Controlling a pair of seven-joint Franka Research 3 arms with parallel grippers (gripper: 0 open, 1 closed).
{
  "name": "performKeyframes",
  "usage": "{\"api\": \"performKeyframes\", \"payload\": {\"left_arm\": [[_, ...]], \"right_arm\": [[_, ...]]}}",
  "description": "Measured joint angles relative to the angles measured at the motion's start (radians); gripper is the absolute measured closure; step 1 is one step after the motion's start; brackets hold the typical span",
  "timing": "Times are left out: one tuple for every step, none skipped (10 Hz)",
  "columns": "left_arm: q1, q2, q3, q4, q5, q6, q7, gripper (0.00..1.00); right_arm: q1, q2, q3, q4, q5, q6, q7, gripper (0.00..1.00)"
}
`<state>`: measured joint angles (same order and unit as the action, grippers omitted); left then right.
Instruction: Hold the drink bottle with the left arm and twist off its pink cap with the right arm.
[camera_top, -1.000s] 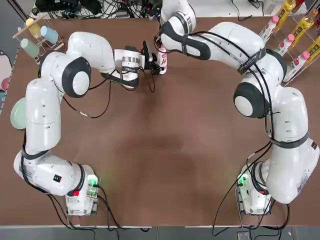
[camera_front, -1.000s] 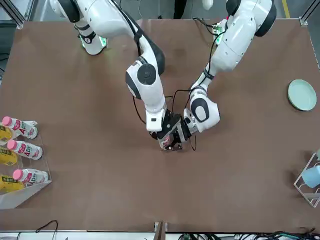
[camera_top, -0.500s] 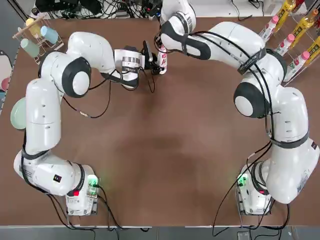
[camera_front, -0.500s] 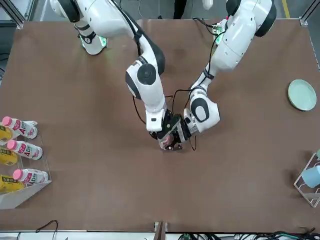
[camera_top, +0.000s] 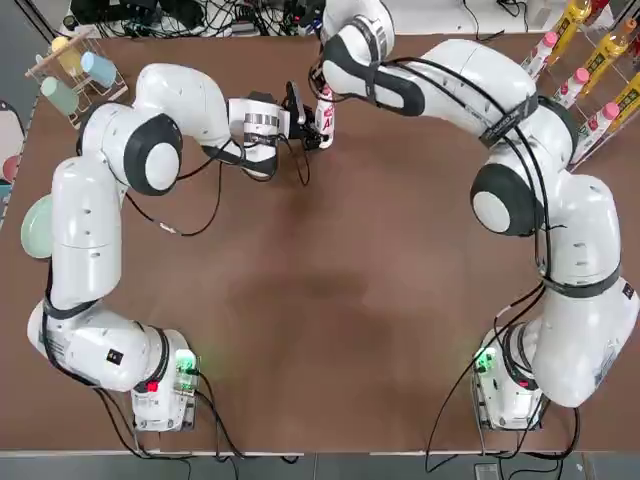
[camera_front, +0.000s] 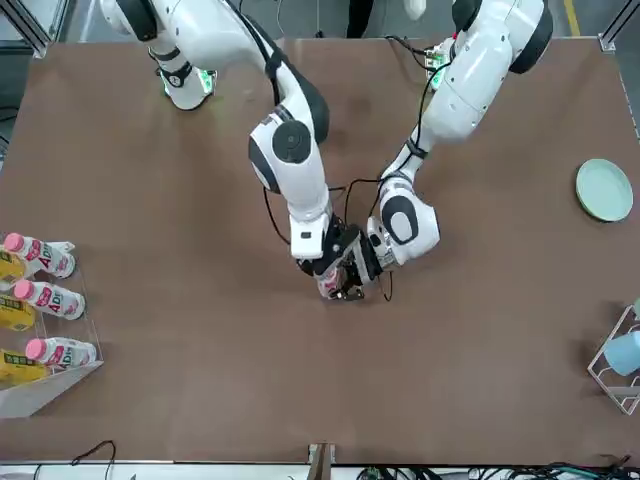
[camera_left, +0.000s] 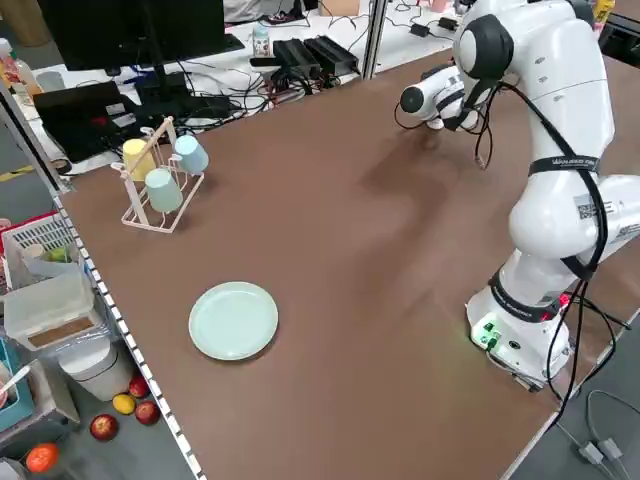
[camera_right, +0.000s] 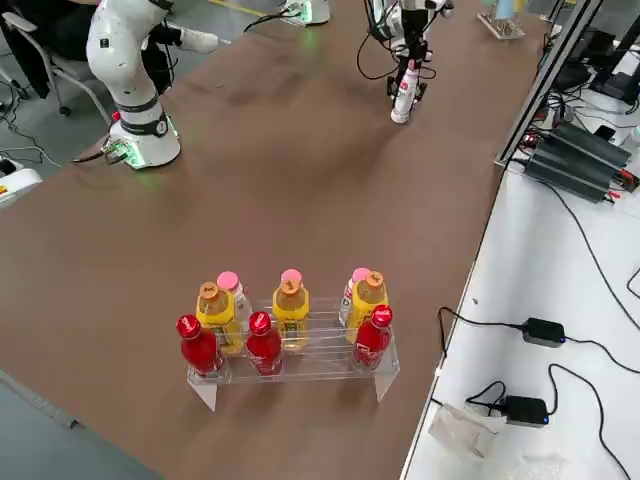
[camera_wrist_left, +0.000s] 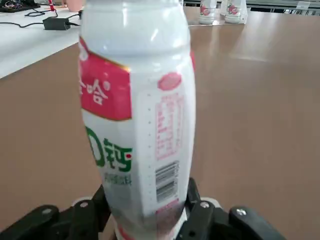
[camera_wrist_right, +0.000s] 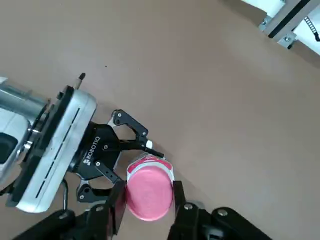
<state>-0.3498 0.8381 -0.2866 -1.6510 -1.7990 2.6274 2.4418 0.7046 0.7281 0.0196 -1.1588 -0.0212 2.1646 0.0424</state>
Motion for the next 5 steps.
{"api": "performKeyframes", "payload": {"left_arm": [[0.0,0.0,0.0,0.0,0.0,0.0,0.0,0.4],[0.001,0.0,0.0,0.0,0.0,0.0,0.0,0.4],[0.002,0.0,0.001,0.0,0.0,0.0,0.0,0.4],[0.004,0.0,0.002,0.0,0.0,0.0,0.0,0.4],[0.006,0.0,0.002,0.001,0.0,0.0,0.0,0.4]], "right_arm": [[-0.002,-0.008,0.0,0.0,0.0,-0.008,-0.003,0.57],[-0.004,-0.024,0.0,0.001,0.0,-0.031,-0.005,0.57],[-0.008,-0.046,-0.002,0.0,0.0,-0.081,-0.005,0.57],[-0.019,-0.071,-0.007,-0.012,0.0,-0.139,-0.005,0.57],[-0.042,-0.096,-0.01,-0.048,0.0,-0.167,-0.006,0.57]]}}
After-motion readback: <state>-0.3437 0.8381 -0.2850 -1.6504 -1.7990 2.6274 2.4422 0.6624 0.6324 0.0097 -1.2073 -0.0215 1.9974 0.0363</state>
